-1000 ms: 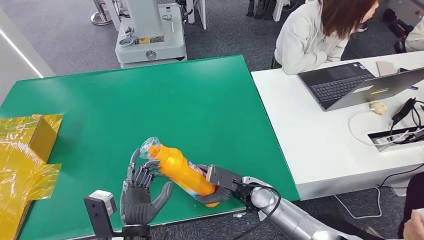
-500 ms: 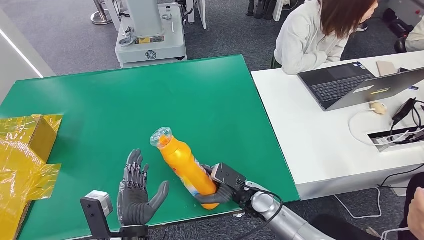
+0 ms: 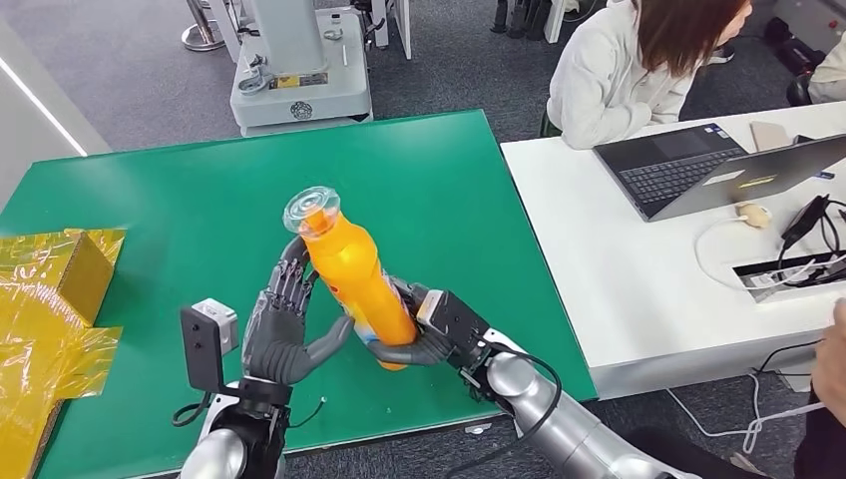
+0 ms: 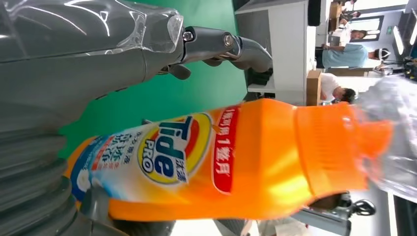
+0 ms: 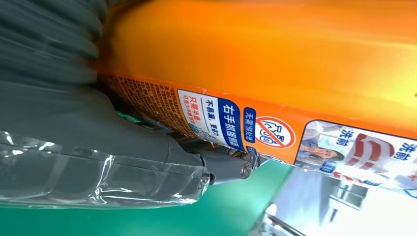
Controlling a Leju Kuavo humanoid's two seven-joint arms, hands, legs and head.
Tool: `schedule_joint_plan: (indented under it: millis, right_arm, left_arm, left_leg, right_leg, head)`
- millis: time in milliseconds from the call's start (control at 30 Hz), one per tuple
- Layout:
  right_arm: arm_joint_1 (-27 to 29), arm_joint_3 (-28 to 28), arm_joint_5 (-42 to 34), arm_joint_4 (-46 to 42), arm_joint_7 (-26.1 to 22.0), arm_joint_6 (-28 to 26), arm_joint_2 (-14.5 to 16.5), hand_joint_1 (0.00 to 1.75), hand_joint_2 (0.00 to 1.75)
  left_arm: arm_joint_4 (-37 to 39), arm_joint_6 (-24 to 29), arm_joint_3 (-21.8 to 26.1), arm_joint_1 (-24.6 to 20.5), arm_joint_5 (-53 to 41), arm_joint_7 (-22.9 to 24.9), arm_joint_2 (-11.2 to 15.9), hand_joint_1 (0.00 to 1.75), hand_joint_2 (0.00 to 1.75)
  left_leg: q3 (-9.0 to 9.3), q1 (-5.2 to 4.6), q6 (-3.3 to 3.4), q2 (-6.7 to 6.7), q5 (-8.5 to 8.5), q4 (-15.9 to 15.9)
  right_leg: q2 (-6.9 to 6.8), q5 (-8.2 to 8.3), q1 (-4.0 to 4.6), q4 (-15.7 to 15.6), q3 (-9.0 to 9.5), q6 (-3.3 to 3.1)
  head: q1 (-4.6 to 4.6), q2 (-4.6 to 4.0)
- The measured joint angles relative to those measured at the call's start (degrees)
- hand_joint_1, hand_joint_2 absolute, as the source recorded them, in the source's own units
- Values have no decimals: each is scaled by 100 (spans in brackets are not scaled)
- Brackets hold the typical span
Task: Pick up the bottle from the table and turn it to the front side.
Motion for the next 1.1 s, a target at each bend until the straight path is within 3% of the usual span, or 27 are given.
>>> schedule_joint_plan:
  millis: [333, 600, 933, 1100]
  right_arm:
    - [-951, 360, 47, 392, 196, 110, 370, 175, 175]
    - [-1298, 450, 87, 818, 299, 89, 421, 175, 175]
    - [-1409, 530, 122, 1145, 320, -22, 409, 175, 175]
    - [-1374, 609, 289, 1229, 360, -193, 370, 175, 175]
  left_arm:
    - [1243, -468, -220, -1706, -106, 350, 201, 0, 175]
    - [1811, -986, -471, -2465, 28, 662, 291, 0, 175]
    - [2156, -1794, -661, -2895, 1054, 1102, 416, 0, 175]
    - [2231, -2604, -606, -2943, 2413, 1680, 528, 0, 175]
  left_leg:
    - [-10, 0, -6, -5, 16, 1]
    - [-16, 0, -6, -7, 16, 4]
    - [-16, 0, -6, -3, 16, 3]
    - [-17, 0, -6, -2, 16, 3]
  right_leg:
    - [-4, 12, 1, 10, -12, -14]
    - [-4, 12, 1, 10, -20, -14]
    - [3, 12, 1, 10, -26, -14]
    - [3, 12, 1, 10, -26, -15]
  head:
    - [0, 0]
    - [-1, 0]
    - [-1, 0]
    - [-1, 0]
